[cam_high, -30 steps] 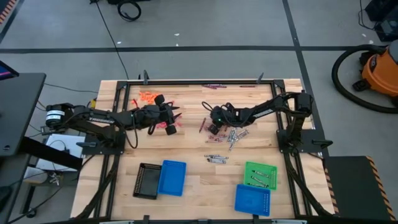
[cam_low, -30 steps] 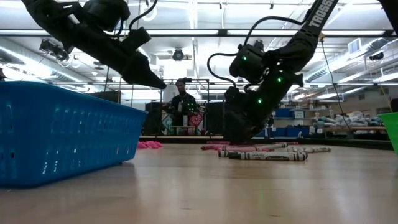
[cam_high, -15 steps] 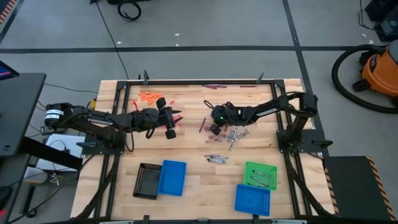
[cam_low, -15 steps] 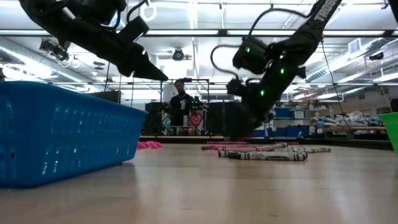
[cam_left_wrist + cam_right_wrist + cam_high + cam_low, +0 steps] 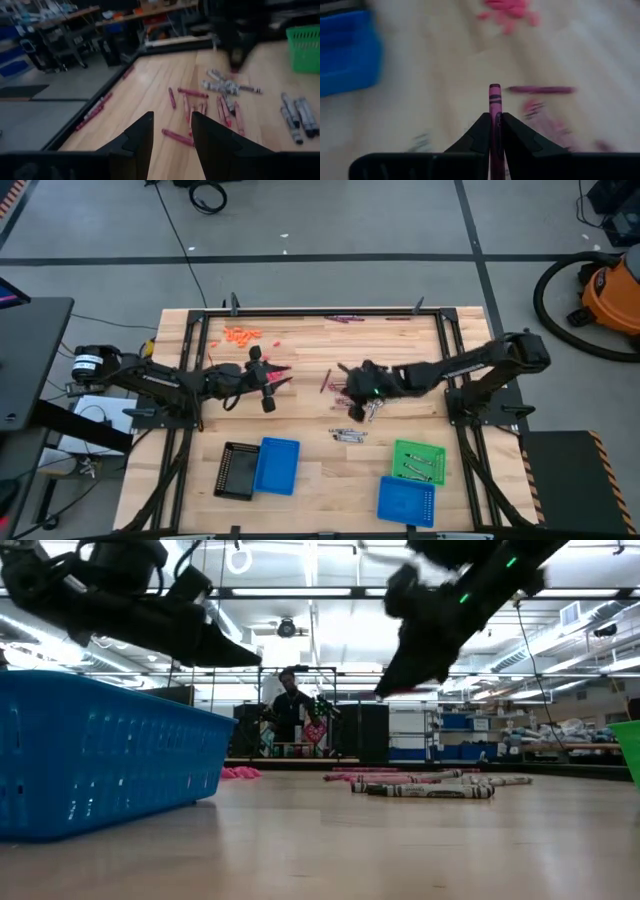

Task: Sort crayons
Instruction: Put the red crayon into the right blue bin

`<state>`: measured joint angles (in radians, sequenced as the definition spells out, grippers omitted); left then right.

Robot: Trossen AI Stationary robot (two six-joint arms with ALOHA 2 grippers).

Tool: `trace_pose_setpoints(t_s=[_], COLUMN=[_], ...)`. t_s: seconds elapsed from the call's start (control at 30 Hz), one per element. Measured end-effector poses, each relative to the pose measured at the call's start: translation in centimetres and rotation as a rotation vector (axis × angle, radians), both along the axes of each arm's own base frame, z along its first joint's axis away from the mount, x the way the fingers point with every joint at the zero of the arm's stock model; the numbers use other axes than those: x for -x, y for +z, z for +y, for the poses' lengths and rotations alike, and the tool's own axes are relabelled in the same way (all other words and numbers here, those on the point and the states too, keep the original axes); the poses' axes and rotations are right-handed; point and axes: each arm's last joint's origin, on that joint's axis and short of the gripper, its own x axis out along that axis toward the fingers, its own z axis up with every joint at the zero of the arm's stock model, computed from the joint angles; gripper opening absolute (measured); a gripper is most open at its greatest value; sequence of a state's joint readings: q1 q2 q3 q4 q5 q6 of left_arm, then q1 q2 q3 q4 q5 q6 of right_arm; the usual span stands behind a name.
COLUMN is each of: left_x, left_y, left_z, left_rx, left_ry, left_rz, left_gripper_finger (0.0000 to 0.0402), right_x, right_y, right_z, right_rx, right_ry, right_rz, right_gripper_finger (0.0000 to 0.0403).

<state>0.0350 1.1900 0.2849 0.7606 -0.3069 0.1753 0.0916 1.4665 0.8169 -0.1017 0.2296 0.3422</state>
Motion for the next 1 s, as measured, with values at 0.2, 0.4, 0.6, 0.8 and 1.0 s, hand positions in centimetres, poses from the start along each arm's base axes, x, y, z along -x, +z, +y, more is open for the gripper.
trace_pose_setpoints(t_s=[0.2, 0.4, 0.6, 0.8, 1.0], left_x=[0.2, 0.2, 0.2, 0.1, 0.2], left_y=[0.0, -0.1, 0.0, 0.7, 1.7], left_z=[0.2, 0.3, 0.2, 0.3, 0.3], left_rx=[-0.010, 0.022, 0.029, 0.012, -0.050], left_ry=[0.010, 0.022, 0.017, 0.015, 0.014], left_rz=[-0.027, -0.030, -0.043, -0.115, -0.198], left_gripper_finger=[0.0142, 0.0142, 0.0142, 0.0142, 0.0142], right_x=[1.7, 3.6, 5.0, 5.8, 6.7], right_y=[-0.1, 0.2, 1.7, 2.7, 2.7], right_z=[6.0, 10.3, 13.4, 17.0, 19.8], right_rx=[-0.098, -0.167, -0.247, -0.251, -0.201], right_ry=[0.170, 0.158, 0.072, 0.010, -0.042], right_rz=[0.054, 0.037, 0.047, 0.199, 0.281], right_gripper_finger=[0.0048, 0.0048, 0.0048, 0.0048, 0.0048])
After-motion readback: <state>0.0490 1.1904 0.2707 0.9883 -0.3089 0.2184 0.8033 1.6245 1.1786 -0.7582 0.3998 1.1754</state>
